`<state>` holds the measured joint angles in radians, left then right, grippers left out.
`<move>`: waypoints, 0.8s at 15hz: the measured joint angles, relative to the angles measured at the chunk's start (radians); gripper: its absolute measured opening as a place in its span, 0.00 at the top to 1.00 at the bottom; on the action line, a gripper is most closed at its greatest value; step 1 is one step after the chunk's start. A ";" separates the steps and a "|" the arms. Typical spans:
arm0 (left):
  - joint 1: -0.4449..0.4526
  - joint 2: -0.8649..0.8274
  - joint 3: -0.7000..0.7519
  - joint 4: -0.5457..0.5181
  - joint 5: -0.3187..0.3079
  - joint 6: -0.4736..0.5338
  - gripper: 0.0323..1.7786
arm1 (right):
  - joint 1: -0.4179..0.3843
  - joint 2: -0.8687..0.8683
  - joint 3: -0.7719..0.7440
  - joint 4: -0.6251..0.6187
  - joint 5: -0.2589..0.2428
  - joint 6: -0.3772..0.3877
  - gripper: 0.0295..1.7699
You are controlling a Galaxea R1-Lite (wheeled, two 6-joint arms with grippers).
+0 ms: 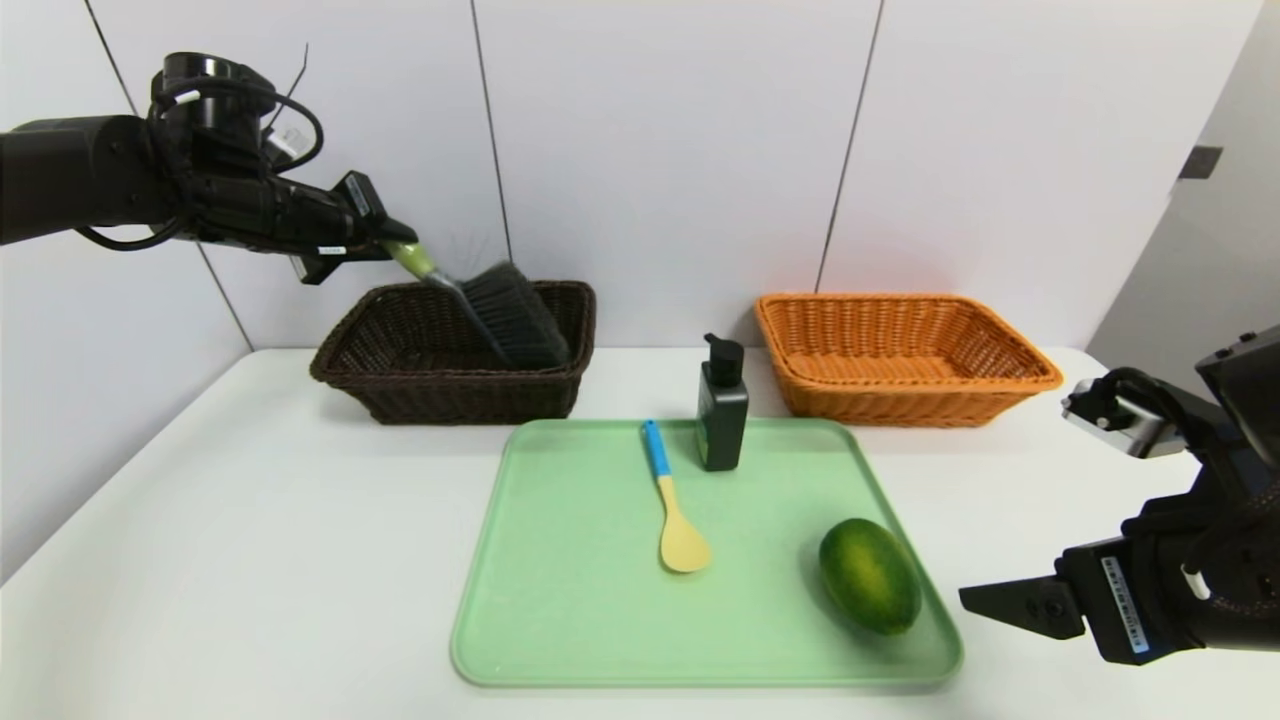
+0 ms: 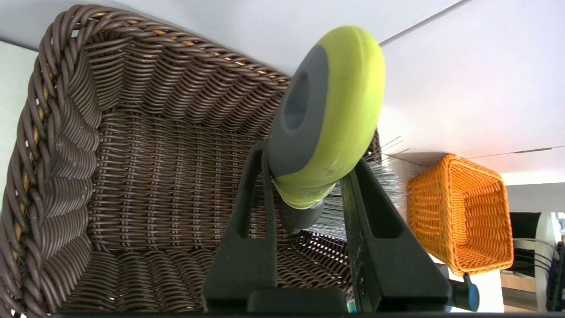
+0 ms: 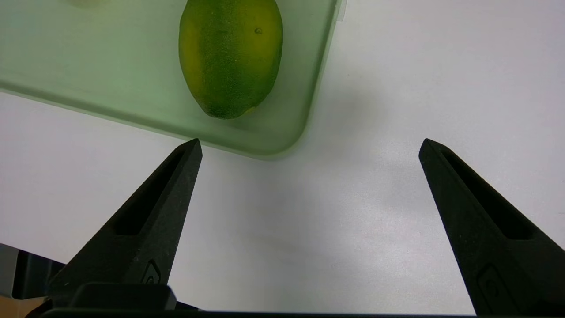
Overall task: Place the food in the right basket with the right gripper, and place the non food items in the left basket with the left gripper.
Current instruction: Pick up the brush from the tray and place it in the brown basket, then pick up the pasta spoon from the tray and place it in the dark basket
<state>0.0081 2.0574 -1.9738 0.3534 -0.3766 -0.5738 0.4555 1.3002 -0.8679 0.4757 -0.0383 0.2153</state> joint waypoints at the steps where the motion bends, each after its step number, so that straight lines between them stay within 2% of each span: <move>1: 0.000 0.002 0.000 -0.003 0.000 0.001 0.76 | 0.000 0.000 0.000 0.000 0.000 0.001 0.04; 2: 0.000 0.003 0.000 -0.005 0.000 0.002 0.76 | 0.000 0.000 0.000 0.000 0.000 0.001 0.04; 5: 0.001 0.003 0.000 -0.008 0.001 0.001 0.54 | 0.000 0.000 0.000 0.000 0.000 0.001 0.04; 7: 0.003 0.001 0.000 -0.006 0.000 0.001 0.43 | 0.000 0.000 0.001 0.000 0.000 0.001 0.04; 12: 0.027 -0.027 0.000 0.002 0.003 -0.003 0.24 | 0.000 -0.001 0.001 0.000 0.000 0.001 0.04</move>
<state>0.0355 2.0306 -1.9743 0.3555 -0.3732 -0.5766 0.4551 1.2994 -0.8668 0.4762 -0.0383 0.2168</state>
